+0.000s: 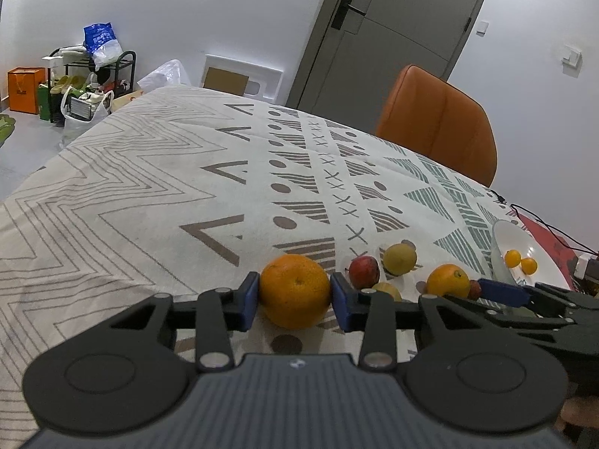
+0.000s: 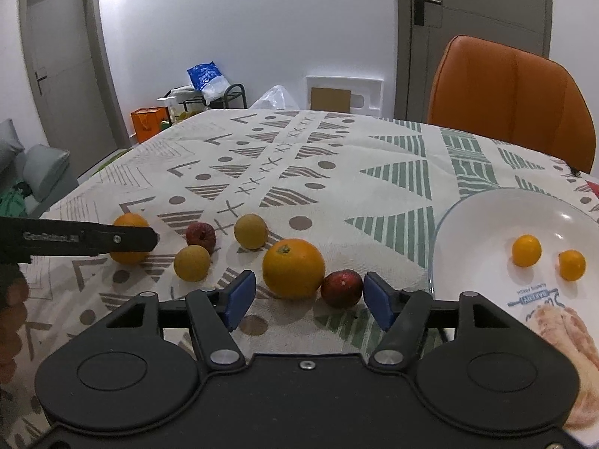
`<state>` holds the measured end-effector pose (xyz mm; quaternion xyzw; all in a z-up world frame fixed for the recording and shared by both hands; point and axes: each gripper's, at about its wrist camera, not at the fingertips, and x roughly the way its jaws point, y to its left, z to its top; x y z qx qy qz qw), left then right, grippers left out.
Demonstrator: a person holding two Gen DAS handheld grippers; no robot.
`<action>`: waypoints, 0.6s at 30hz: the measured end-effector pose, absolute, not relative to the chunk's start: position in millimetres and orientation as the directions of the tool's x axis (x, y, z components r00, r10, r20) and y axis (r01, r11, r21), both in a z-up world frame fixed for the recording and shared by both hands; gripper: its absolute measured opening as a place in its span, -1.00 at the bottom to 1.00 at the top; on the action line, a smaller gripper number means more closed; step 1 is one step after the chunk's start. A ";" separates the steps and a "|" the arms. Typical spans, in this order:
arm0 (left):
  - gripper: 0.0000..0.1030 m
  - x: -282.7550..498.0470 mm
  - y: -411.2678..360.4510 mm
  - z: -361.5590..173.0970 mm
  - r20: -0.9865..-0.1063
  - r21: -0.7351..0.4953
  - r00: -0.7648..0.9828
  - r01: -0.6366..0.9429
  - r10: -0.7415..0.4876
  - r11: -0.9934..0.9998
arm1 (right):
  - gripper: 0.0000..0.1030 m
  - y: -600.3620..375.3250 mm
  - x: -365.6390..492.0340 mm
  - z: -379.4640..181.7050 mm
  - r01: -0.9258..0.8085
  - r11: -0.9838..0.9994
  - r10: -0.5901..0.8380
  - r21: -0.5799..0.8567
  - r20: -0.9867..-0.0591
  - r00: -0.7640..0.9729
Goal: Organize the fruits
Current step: 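Close the left tool on a large orange while the right tool grasps the brown round fruit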
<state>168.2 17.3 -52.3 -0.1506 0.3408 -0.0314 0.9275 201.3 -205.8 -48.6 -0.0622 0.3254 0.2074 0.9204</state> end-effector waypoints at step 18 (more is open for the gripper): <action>-0.24 156.4 17.9 -45.4 -0.616 -0.293 0.775 -0.058 -0.142 0.954 | 0.01 -200.3 187.0 -49.2 -0.474 0.881 0.370 0.004 -0.632 0.681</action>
